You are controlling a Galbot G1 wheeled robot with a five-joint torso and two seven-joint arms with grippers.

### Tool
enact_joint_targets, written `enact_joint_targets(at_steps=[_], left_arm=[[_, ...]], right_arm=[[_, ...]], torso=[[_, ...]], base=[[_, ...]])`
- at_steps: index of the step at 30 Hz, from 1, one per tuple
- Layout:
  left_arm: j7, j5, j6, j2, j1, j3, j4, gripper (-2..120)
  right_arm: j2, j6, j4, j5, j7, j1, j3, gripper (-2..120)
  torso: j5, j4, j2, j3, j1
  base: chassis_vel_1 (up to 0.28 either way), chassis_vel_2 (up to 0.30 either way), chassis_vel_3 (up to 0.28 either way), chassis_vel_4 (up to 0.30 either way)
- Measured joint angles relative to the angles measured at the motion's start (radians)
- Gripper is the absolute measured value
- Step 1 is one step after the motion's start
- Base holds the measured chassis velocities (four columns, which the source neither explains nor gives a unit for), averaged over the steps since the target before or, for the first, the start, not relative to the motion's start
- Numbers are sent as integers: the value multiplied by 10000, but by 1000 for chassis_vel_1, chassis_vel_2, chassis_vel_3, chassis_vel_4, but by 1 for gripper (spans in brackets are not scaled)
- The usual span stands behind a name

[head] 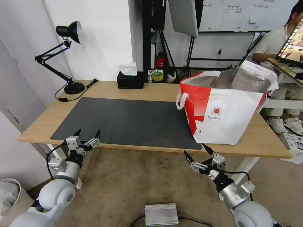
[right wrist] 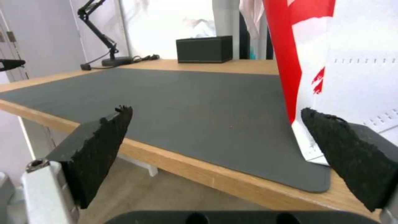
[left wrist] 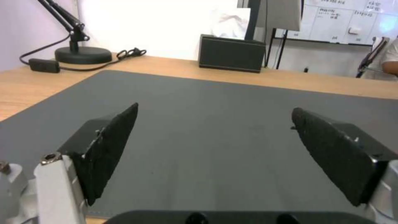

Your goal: Pick up the trash from the table and place it into the takeout bag.

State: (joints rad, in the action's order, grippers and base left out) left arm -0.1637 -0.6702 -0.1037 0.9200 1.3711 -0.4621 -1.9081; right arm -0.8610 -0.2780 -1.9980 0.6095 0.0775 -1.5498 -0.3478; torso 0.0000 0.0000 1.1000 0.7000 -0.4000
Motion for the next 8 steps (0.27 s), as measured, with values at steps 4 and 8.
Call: enact_joint_targets(at_steps=[4, 8], left_arm=[[-1, -3, 2, -3, -3, 3, 0, 100], [-1, -6, 5, -5, -5, 5, 0, 100]], right_arm=[[0, 0, 0, 0, 0, 0, 0, 100], [0, 0, 1, 0, 0, 0, 0, 100]], torso=[[0, 0, 0, 0, 0], [0, 0, 0, 0, 0]], base=[[0, 0, 0, 0], [0, 0, 0, 0]])
